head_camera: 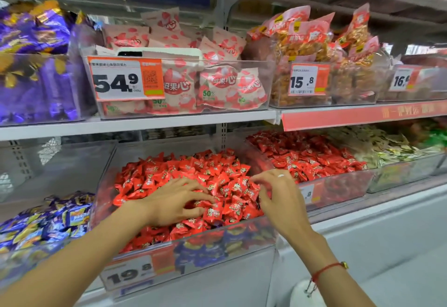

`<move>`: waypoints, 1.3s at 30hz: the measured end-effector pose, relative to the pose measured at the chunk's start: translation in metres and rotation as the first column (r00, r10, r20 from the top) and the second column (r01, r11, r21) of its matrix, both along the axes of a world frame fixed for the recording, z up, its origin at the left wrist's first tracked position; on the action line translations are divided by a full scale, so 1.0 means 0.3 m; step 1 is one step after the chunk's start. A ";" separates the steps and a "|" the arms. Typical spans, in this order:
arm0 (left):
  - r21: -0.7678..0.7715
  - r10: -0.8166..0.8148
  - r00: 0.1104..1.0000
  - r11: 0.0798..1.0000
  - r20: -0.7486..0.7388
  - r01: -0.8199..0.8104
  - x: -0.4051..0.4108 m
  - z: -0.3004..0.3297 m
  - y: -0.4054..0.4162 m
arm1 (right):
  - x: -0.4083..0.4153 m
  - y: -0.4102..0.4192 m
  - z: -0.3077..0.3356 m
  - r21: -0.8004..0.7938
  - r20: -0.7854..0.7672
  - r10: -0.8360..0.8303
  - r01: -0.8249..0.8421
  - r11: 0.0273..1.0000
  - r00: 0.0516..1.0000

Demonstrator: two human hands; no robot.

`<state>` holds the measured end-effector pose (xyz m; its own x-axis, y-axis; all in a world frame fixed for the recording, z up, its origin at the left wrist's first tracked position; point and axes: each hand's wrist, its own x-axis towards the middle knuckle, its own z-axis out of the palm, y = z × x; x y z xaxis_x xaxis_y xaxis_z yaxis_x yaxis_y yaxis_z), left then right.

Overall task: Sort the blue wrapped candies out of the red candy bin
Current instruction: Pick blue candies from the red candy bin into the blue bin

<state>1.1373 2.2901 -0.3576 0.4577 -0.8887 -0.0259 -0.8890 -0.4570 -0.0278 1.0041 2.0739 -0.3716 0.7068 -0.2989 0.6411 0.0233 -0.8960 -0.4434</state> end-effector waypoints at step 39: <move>0.066 0.343 0.933 0.934 0.110 -0.352 0.014 0.028 0.179 | 0.280 0.176 0.052 -0.113 -0.788 0.330 -0.648 0.753 0.520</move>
<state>1.1414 2.3439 -0.3491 0.7414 -0.6702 -0.0342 -0.6664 -0.7292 -0.1556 1.0880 2.1266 -0.3561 0.9180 0.3730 -0.1347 0.3463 -0.9195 -0.1858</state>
